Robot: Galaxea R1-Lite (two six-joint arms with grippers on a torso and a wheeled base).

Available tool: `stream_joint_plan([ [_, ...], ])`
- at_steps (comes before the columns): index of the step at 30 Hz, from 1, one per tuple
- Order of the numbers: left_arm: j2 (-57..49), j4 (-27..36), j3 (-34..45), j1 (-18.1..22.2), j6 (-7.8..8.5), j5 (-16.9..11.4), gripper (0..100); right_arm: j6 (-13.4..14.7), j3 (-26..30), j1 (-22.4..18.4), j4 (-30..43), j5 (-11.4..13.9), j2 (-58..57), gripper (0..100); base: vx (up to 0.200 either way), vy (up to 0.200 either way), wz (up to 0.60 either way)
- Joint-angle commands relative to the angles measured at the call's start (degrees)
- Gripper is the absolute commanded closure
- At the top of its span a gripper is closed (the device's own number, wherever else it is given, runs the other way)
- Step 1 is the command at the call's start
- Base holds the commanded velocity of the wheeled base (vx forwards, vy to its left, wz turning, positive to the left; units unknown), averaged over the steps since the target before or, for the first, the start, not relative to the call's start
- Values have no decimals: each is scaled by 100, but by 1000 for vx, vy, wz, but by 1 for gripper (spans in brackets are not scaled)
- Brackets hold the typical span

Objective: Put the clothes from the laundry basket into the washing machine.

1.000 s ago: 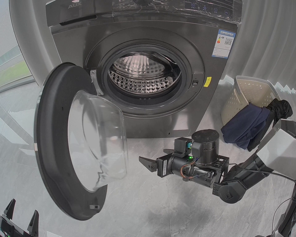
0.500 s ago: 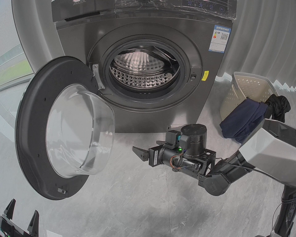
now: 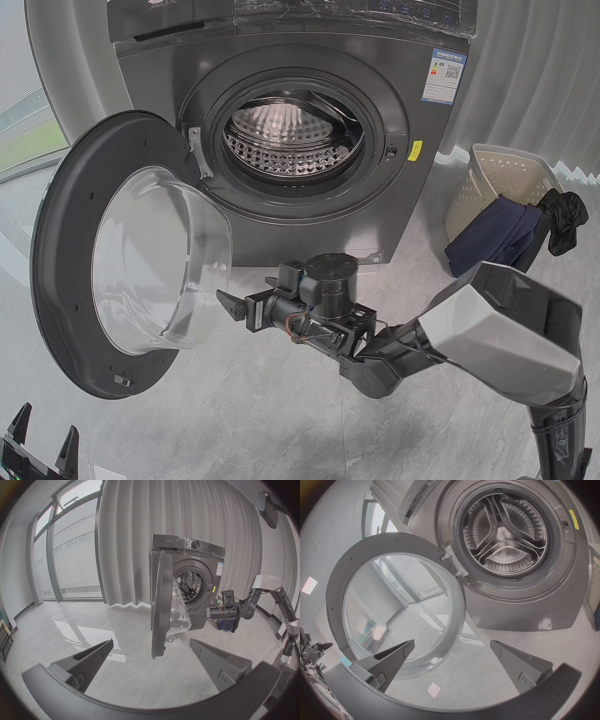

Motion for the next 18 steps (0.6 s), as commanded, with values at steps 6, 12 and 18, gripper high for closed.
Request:
stream_joint_plan([
  [6,-61,-2,92,2,-2,8,0,23,-1513,290,-36,-9,1100,0,0,0,0],
  [12,-61,-2,101,2,-2,-1,0,102,-2084,290,-9,-167,1293,0,0,0,0],
  [18,-61,-2,101,2,-2,8,0,128,-2032,220,-18,-220,1285,0,0,0,0],
])
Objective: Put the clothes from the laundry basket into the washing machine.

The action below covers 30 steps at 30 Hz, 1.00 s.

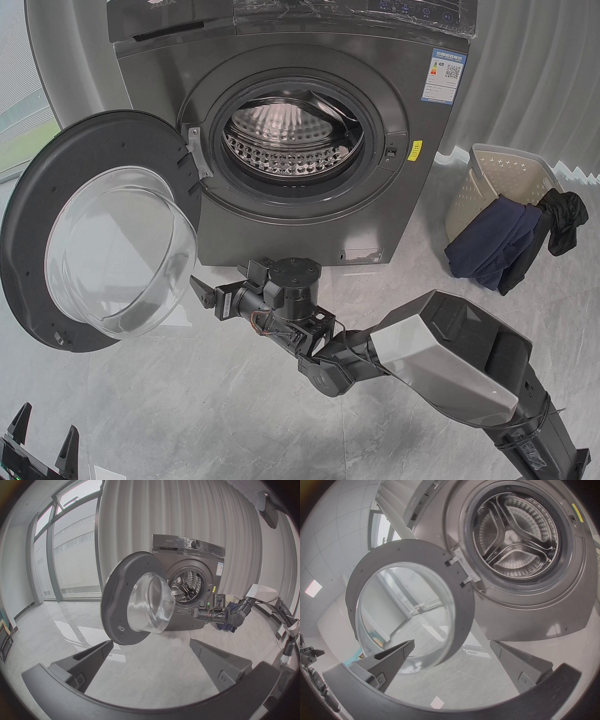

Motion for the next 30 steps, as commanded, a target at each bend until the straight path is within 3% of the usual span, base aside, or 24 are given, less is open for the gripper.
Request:
stream_joint_plan([
  [1,-61,-2,92,2,-3,4,0,-3,-30,-14,-13,-37,89,0,0,0,0],
  [5,-61,-11,101,2,-12,4,0,-30,40,-32,-48,-54,45,0,0,0,0],
  [8,-61,-2,92,2,-21,-4,0,-126,392,-102,-66,-63,-201,0,0,0,0],
  [12,-61,-2,92,2,-30,-4,0,-496,1807,-805,-92,-37,-1775,0,0,0,0],
  [14,-61,-2,92,2,-30,-4,0,-601,2141,-990,-101,7,-2091,0,0,0,0],
  [16,-61,-2,92,2,-30,-4,0,-1172,3231,-1684,-365,192,-3075,0,0,0,0],
  [20,-61,-2,92,2,-30,-4,0,-1585,4910,-2677,-804,596,-4438,0,0,0,0],
  [25,-61,-2,92,2,-21,-4,0,-1726,6588,-3363,-910,667,-5747,0,0,0,0],
  [30,-61,-2,92,2,-30,-4,0,-1700,7511,-3723,-1340,702,-6521,0,0,0,0],
])
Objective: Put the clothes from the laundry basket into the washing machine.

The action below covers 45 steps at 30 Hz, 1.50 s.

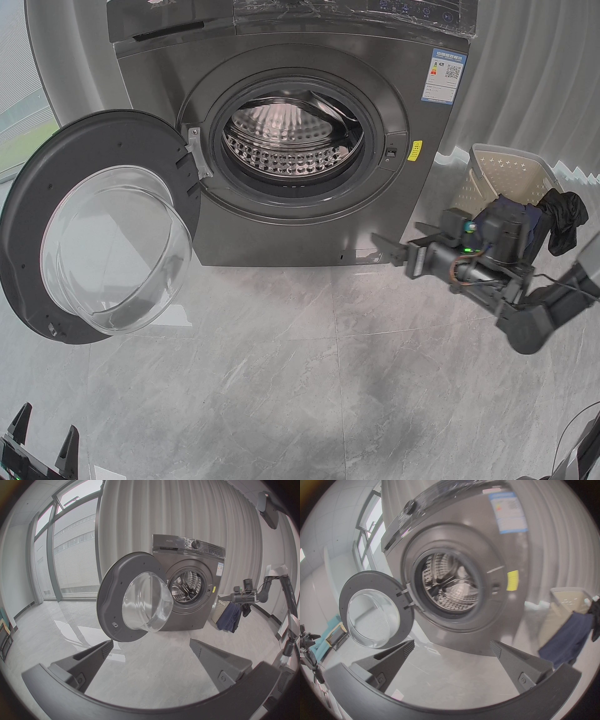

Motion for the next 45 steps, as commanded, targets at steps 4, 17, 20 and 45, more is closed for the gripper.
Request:
stream_joint_plan([
  [4,-61,-2,101,2,2,2,0,-328,2939,-1664,-921,278,-2944,0,0,0,0],
  [17,-61,-2,92,2,11,2,0,-188,4785,-2174,-754,269,-4930,0,0,0,0],
  [20,-61,-11,92,2,11,2,0,-30,4785,-2341,108,261,-5968,0,0,0,0],
  [45,-61,-11,92,2,-7,11,0,-170,4767,-2543,6234,-372,-10986,0,0,0,0],
])
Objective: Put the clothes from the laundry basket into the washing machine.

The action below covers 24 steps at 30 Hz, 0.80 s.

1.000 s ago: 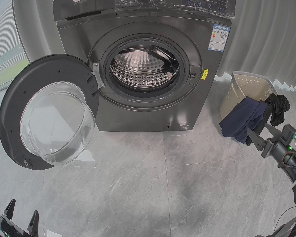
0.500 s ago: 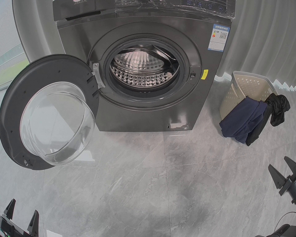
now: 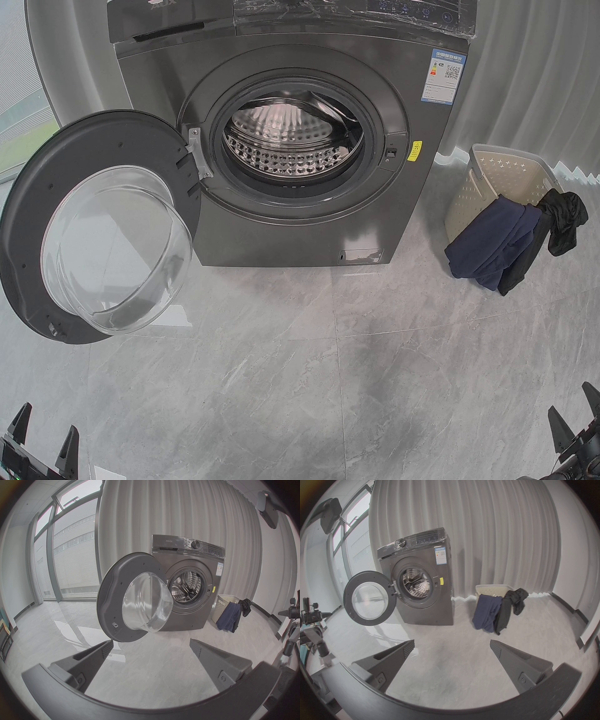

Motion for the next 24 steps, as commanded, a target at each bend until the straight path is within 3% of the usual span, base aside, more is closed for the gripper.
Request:
stream_joint_plan([
  [1,-61,-11,92,2,-24,11,0,-27,90,-60,355,-484,-728,0,0,0,0],
  [9,-61,-2,101,2,-6,11,0,-80,99,-51,302,-448,-728,0,0,0,0],
  [24,-61,-2,101,2,-32,11,0,-80,99,-51,302,-448,-728,0,0,-200,0],
])
